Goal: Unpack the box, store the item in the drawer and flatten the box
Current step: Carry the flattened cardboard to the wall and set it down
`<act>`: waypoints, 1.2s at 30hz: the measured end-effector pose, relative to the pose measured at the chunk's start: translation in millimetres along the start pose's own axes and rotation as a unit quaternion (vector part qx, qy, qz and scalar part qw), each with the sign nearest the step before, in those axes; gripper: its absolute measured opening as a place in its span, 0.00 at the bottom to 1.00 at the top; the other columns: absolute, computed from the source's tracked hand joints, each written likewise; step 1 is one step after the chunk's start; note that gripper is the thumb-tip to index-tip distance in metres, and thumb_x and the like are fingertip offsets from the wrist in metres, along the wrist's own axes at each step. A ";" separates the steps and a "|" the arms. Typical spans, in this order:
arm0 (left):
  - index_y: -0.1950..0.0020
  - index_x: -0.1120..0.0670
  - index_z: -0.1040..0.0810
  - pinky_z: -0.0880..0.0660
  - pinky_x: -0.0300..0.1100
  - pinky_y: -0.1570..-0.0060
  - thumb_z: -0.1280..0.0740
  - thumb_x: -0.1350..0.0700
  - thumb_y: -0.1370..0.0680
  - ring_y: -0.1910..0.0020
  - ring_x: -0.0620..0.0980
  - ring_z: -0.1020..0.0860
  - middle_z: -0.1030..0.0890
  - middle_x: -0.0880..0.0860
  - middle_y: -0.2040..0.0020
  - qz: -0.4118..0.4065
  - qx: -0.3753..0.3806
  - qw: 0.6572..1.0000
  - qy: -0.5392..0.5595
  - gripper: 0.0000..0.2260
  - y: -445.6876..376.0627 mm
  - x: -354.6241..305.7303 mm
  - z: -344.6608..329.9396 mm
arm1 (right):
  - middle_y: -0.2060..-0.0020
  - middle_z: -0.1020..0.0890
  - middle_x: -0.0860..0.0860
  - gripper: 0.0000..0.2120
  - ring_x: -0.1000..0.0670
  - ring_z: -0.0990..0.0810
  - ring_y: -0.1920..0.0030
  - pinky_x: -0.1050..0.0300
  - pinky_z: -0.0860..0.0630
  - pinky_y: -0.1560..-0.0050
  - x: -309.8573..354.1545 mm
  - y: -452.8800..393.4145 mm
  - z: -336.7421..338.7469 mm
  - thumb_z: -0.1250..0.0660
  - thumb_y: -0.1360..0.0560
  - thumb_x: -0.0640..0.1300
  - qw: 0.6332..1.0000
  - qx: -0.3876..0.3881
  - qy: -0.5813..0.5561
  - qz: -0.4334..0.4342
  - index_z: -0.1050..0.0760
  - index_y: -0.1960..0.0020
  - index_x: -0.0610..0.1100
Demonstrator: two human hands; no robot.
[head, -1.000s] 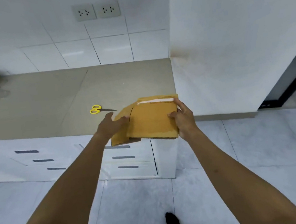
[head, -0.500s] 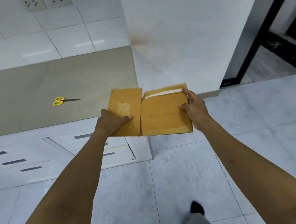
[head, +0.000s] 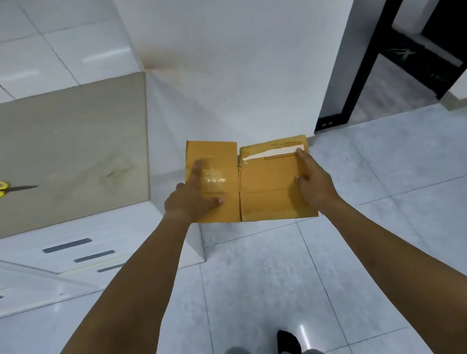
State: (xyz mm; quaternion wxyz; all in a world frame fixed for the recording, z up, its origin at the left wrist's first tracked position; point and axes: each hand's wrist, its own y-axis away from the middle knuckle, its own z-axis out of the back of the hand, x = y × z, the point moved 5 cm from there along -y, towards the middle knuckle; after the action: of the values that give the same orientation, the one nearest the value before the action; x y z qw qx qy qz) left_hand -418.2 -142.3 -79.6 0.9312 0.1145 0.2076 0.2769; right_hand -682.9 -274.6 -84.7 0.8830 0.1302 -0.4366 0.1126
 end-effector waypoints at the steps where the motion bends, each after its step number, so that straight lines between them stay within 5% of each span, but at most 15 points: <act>1: 0.26 0.33 0.66 0.25 0.54 0.49 0.31 0.33 0.31 0.45 0.64 0.22 0.25 0.63 0.39 -0.008 0.004 1.000 -0.010 0.49 -6.8 -6.6 -5.6 | 0.29 0.32 0.45 0.28 0.42 0.31 0.32 0.52 0.33 0.34 -4.0 -7.5 3.0 0.42 0.20 0.37 1.000 0.003 0.018 0.012 0.44 0.23 0.52; 6: 0.26 0.32 0.65 0.25 0.54 0.50 0.31 0.32 0.31 0.43 0.64 0.23 0.28 0.64 0.36 -0.007 0.022 0.999 -0.030 0.48 -51.0 -25.5 -27.9 | 0.43 0.28 0.56 0.21 0.48 0.28 0.38 0.63 0.34 0.43 -28.3 -53.6 5.1 0.45 0.17 0.43 1.000 0.014 0.022 0.006 0.40 0.25 0.51; 11: 0.25 0.34 0.66 0.25 0.57 0.47 0.31 0.32 0.32 0.40 0.65 0.24 0.29 0.64 0.34 0.013 0.058 0.997 -0.039 0.49 -102.2 -22.0 -45.0 | 0.35 0.28 0.42 0.27 0.42 0.27 0.37 0.51 0.30 0.38 -41.8 -103.0 -14.9 0.43 0.19 0.39 0.995 0.038 0.090 0.020 0.44 0.23 0.52; 22: 0.25 0.36 0.67 0.26 0.58 0.45 0.31 0.36 0.29 0.38 0.64 0.26 0.34 0.65 0.32 0.095 0.144 0.984 -0.037 0.49 -230.7 -5.9 -74.9 | 0.28 0.33 0.46 0.22 0.42 0.32 0.30 0.44 0.33 0.32 -58.7 -224.1 -77.8 0.46 0.17 0.45 0.992 0.081 0.092 -0.040 0.43 0.24 0.50; 36: 0.24 0.38 0.66 0.26 0.56 0.50 0.32 0.35 0.29 0.41 0.66 0.25 0.33 0.65 0.35 0.139 0.142 0.979 -0.049 0.48 -402.0 12.7 -153.5 | 0.25 0.40 0.43 0.33 0.41 0.37 0.28 0.44 0.33 0.33 -142.7 -392.8 -172.1 0.36 0.23 0.39 0.985 0.140 0.084 -0.054 0.47 0.23 0.45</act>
State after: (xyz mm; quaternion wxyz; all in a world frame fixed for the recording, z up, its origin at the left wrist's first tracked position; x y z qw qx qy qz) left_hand -289.3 -449.9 -351.9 0.8669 0.2869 0.1816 0.3649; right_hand -517.1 -599.8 -351.2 0.8943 0.2664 -0.3331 0.1353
